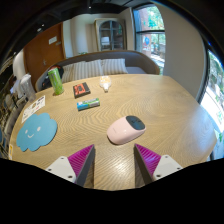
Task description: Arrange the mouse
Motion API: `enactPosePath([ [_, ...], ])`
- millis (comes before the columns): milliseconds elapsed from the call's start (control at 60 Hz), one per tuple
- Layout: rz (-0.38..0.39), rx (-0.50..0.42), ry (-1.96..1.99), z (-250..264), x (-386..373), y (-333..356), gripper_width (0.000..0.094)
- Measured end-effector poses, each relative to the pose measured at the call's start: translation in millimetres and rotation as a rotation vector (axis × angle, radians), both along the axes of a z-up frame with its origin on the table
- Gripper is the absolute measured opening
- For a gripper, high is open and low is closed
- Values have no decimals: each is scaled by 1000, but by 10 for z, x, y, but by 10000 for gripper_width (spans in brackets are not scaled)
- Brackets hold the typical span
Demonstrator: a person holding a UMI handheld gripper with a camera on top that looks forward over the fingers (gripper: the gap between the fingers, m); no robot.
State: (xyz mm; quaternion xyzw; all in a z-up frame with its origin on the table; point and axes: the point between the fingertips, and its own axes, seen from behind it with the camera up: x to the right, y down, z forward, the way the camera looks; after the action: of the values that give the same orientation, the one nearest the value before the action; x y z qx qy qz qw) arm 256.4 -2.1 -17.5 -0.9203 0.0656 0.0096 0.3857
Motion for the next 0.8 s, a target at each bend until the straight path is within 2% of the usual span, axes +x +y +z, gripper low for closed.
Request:
enactPosePath([
  [483, -1, 88, -48, -6, 319, 986, 810],
  [583, -14, 118, -56, -4, 330, 1059, 701],
  [650, -46, 139, -60, -4, 394, 1076, 539],
  [717, -57, 133, -50, -24, 385, 1070, 516],
  [800, -74, 70, -35, -19, 403, 1076, 477],
])
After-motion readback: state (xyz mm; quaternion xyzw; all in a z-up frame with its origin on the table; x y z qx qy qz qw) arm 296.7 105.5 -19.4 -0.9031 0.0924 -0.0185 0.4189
